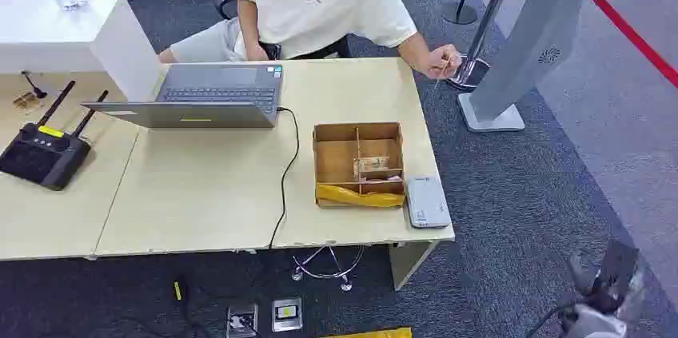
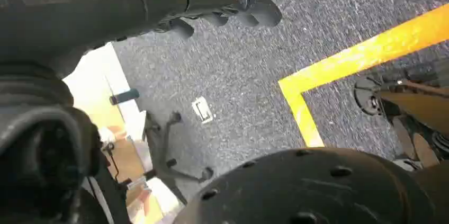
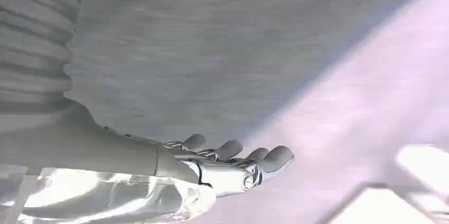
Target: Pass the card to the sensor for recognition and then transmit it.
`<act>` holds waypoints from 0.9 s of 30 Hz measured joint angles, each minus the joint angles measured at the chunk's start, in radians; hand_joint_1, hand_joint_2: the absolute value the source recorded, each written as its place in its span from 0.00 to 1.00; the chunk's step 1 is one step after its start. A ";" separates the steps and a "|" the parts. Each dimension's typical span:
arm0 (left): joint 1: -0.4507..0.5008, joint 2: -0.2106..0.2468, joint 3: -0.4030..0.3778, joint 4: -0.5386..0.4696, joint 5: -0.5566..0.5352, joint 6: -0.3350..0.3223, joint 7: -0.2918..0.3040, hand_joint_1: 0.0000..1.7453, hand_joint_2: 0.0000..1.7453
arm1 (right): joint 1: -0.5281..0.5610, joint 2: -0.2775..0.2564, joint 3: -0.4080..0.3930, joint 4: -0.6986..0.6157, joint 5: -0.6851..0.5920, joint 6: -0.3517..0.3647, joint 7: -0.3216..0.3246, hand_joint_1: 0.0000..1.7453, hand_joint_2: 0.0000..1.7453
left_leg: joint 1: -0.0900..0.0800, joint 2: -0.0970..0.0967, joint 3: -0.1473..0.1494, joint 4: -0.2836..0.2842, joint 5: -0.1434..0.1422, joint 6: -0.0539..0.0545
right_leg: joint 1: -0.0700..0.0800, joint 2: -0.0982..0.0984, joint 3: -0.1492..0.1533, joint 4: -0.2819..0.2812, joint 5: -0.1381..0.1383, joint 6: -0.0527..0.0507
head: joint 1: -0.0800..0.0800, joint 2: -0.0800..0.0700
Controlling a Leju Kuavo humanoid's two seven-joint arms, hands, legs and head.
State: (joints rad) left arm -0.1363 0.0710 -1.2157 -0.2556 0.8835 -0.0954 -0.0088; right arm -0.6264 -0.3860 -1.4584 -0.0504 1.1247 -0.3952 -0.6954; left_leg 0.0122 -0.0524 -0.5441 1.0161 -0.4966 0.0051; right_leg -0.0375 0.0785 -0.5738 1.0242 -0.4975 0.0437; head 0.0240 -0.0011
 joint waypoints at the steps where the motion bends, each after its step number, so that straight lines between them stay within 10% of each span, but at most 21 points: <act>1: 0.000 0.000 -0.003 0.000 0.000 0.000 0.000 0.00 0.00 | -0.055 -0.016 -0.001 0.000 0.067 -0.005 0.000 0.00 1.00 | 0.000 -0.001 0.001 0.000 0.001 0.000 | 0.000 -0.001 0.000 0.000 0.000 0.000 | 0.000 0.000; 7: -0.002 0.000 -0.006 -0.001 -0.009 0.000 -0.035 0.00 0.00 | -0.347 -0.037 -0.017 0.003 0.403 -0.093 -0.006 0.00 1.00 | 0.001 -0.004 -0.001 0.000 0.003 0.000 | 0.001 -0.003 -0.002 0.002 0.002 -0.002 | 0.000 0.000; 13: -0.039 -0.002 -0.007 -0.005 -0.071 0.000 -0.052 0.00 0.00 | -0.512 0.002 0.043 0.012 0.449 -0.233 0.021 0.00 1.00 | 0.002 -0.011 -0.004 0.000 0.006 -0.003 | 0.002 -0.009 -0.003 0.003 0.002 -0.002 | 0.000 0.000; 24: -0.169 0.004 0.026 -0.067 -0.373 0.000 0.096 0.00 0.00 | -0.701 0.141 0.429 0.014 0.451 -0.235 0.281 0.00 1.00 | 0.003 -0.012 -0.004 0.000 0.008 -0.005 | 0.003 -0.009 -0.003 0.005 0.002 -0.003 | 0.000 0.000; 27: -0.203 0.008 0.063 -0.115 -0.487 0.000 0.172 0.00 0.00 | -0.597 0.212 0.579 -0.036 0.269 -0.134 0.479 0.00 1.00 | 0.008 -0.012 0.007 0.001 0.007 -0.006 | 0.010 -0.009 0.001 -0.001 0.002 -0.004 | -0.001 0.000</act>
State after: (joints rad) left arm -0.3398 0.0790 -1.1531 -0.3701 0.3962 -0.0957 0.1630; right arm -1.2238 -0.1738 -0.8795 -0.0863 1.3939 -0.5288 -0.2167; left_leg 0.0206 -0.0648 -0.5367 1.0174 -0.4900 -0.0011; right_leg -0.0273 0.0696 -0.5724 1.0231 -0.4959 0.0393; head 0.0225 -0.0011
